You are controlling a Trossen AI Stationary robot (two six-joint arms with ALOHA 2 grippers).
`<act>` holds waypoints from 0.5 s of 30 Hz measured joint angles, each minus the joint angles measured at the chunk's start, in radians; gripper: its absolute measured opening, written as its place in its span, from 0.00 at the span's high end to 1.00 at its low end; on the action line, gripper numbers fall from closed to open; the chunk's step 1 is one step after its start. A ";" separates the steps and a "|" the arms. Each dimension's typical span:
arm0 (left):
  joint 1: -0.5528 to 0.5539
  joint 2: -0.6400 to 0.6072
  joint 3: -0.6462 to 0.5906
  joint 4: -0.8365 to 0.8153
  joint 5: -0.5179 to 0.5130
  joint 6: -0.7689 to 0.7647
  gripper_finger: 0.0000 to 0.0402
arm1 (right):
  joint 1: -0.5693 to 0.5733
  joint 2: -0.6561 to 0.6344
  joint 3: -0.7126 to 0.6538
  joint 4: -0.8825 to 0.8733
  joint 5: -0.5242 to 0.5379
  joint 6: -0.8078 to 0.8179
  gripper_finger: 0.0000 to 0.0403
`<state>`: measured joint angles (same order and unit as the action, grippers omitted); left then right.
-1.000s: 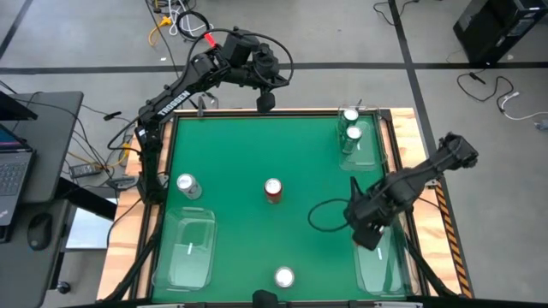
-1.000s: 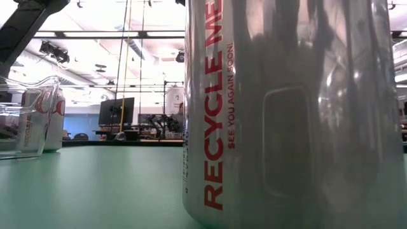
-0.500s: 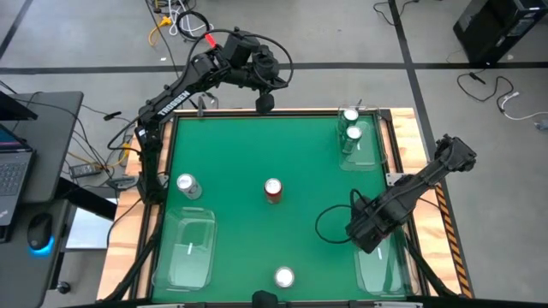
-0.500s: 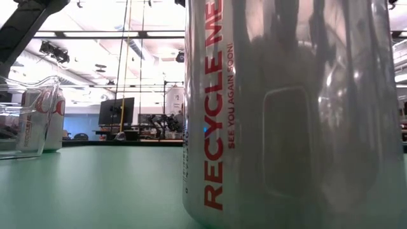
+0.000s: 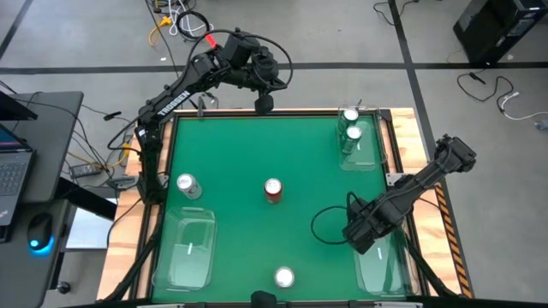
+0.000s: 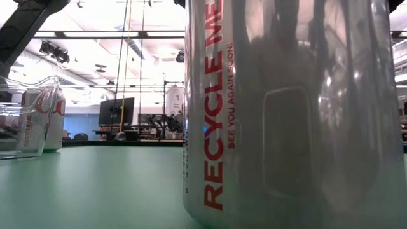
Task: Sort soda cans
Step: Put the right red/black soda can into the right transparent bin
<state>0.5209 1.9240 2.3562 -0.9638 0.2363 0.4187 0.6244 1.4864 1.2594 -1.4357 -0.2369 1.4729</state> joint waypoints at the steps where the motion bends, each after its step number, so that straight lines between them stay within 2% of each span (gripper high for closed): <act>1: 0.000 0.000 0.000 0.000 0.000 0.000 1.00 | 0.010 0.000 0.000 0.008 -0.012 0.011 0.28; 8: 0.000 0.000 0.000 0.000 0.000 0.000 1.00 | 0.087 0.014 0.000 0.153 -0.077 0.102 0.28; 15: 0.000 0.000 0.000 0.001 -0.003 0.000 1.00 | 0.170 0.079 0.000 0.216 -0.140 0.092 0.28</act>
<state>0.5209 1.9240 2.3562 -0.9627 0.2333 0.4187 0.7945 1.5652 1.2598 -1.2195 -0.3770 1.5648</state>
